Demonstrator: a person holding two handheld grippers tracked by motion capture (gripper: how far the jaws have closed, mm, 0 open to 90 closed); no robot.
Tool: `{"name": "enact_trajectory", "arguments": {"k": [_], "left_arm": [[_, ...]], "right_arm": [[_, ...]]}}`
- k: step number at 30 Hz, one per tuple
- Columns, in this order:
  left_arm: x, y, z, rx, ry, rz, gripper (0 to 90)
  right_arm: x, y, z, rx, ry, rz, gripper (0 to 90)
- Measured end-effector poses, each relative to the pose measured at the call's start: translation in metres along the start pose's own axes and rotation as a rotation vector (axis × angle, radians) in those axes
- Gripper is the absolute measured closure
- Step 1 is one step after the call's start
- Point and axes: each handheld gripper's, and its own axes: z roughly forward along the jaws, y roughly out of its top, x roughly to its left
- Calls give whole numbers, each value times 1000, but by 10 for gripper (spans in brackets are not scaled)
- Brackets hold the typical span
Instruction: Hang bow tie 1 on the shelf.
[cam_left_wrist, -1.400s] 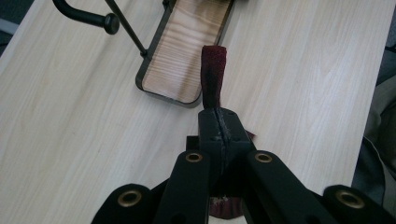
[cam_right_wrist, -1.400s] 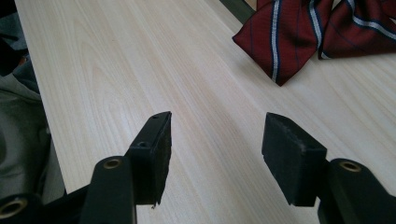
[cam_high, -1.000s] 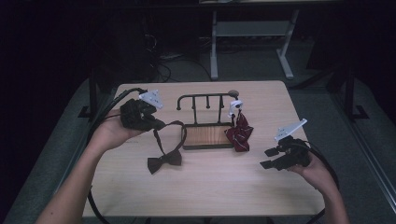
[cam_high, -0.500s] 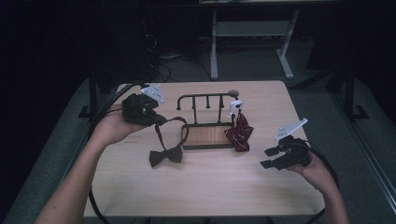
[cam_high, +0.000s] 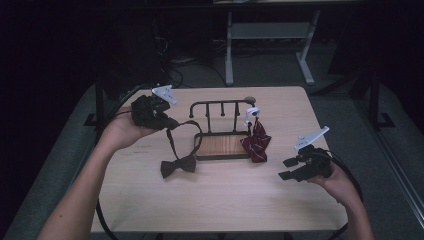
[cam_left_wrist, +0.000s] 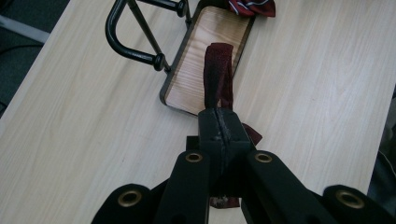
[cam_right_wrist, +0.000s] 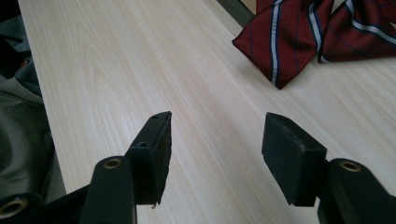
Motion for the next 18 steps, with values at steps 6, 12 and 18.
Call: {"name": "enact_trajectory", "arguments": {"k": [6,12,18], "left_arm": [[4,2,0,0,4,-7,900],[9,5,-1,7,13,-15,900],[13,6,0,9,16,-24,900]], "right_arm": [[-1,0,0,0,3,-2,424],[-1,0,-2,-7,3,-1,424],[-1,1,-2,-1,2,-2,424]]}}
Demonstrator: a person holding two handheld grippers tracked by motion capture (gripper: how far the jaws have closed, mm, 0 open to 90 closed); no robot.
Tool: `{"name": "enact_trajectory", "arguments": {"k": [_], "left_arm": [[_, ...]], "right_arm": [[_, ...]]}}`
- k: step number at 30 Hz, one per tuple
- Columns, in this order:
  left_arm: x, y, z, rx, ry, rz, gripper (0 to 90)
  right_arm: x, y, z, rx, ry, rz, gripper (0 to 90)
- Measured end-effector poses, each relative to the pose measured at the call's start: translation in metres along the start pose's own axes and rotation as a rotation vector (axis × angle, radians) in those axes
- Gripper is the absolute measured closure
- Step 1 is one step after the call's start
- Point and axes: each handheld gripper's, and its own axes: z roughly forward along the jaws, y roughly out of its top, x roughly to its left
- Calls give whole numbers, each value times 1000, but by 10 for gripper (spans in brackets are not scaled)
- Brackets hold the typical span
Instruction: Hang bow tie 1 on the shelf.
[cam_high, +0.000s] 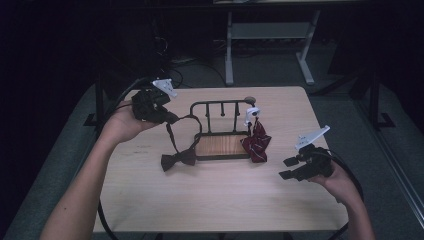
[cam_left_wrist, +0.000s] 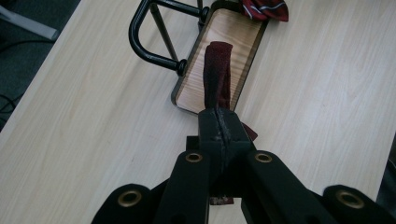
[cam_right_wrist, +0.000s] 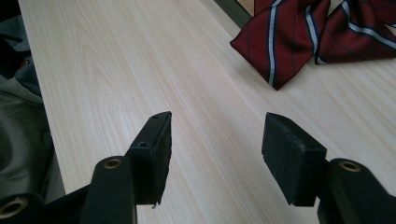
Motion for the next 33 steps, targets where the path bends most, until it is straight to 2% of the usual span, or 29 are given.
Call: {"name": "enact_trajectory", "arguments": {"k": [6,9,19,33], "left_arm": [[5,-1,3,5,3,-22,900],[7,-1,2,-9,-1,-32,900],[13,6,6,9,1,-40,900],[33,6,13,33,2,-101,899]], "right_arm": [[1,0,-3,-5,-8,1,424],[1,0,-4,-8,-11,-7,424],[2,0,-2,-1,-8,-7,425],[2,-1,-3,-2,-7,-6,425]]}}
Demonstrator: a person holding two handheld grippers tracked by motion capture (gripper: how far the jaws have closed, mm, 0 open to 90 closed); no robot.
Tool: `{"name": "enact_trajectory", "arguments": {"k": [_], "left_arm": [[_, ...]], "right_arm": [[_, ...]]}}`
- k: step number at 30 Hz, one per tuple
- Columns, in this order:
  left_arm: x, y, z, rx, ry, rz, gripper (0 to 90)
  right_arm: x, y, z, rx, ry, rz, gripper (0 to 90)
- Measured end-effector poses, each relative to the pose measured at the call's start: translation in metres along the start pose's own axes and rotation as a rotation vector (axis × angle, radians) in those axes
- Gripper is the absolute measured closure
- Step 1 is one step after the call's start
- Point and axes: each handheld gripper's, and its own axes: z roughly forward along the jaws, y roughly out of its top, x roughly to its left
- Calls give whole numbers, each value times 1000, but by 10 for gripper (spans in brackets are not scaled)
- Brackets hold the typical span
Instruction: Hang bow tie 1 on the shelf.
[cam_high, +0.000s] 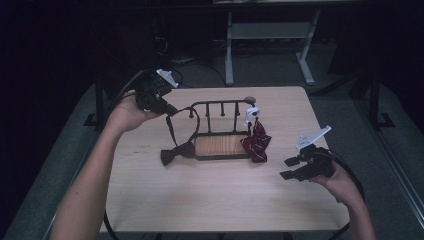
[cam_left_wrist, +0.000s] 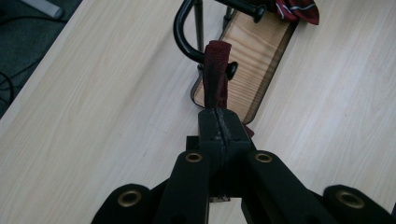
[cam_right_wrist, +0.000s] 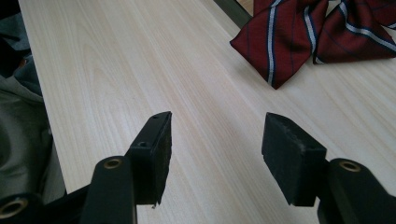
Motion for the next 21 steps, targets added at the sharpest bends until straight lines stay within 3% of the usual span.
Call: {"name": "enact_trajectory", "arguments": {"k": [12,21], "left_arm": [[15,-1,13,55,19,-54,897],[17,1,19,68,23,-60,895]], "right_arm": [[0,-1,0,1,-4,-1,425],[0,-1,-2,-2,-3,0,425]]}}
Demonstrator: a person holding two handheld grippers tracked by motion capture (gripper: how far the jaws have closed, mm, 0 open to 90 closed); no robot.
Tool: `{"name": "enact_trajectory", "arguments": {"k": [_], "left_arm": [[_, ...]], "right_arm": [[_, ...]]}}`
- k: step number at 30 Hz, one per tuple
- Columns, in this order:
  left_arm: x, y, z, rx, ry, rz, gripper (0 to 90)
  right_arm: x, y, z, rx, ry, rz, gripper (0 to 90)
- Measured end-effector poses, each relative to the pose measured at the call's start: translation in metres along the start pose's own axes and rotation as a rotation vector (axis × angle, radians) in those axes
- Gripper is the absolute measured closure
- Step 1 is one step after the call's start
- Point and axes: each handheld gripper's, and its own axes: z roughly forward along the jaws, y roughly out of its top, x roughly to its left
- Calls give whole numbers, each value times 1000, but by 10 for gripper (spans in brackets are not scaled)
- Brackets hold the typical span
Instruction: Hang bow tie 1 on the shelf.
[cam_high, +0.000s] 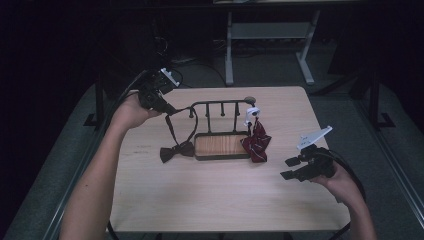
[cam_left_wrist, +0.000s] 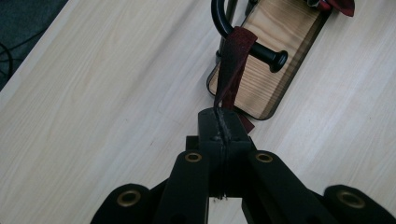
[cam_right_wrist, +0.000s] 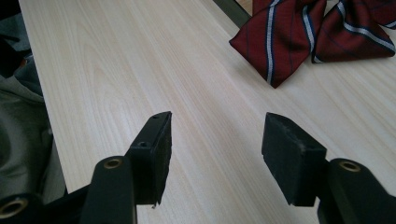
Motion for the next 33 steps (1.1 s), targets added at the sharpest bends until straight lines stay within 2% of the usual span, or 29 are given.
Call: {"name": "enact_trajectory", "arguments": {"k": [7,19,24,27,30,33], "left_arm": [[-1,-1,1,1,-4,-6,841],[-4,-10,-9,-27,32,-6,745],[-5,-15,-8,-27,25,-3,725],[-6,-19,-7,-43,15,-9,721],[-9,-25,-6,-36,13,6,717],[-12,-29,-6,-53,4,5,713]], "right_arm": [[1,1,-3,-7,-1,1,424],[3,-1,-7,-14,-15,6,421],[2,-1,-6,-13,-14,7,419],[3,0,-4,-8,-14,7,417],[2,-1,-4,-5,-15,6,415],[1,-2,-4,-7,-14,17,411]]}}
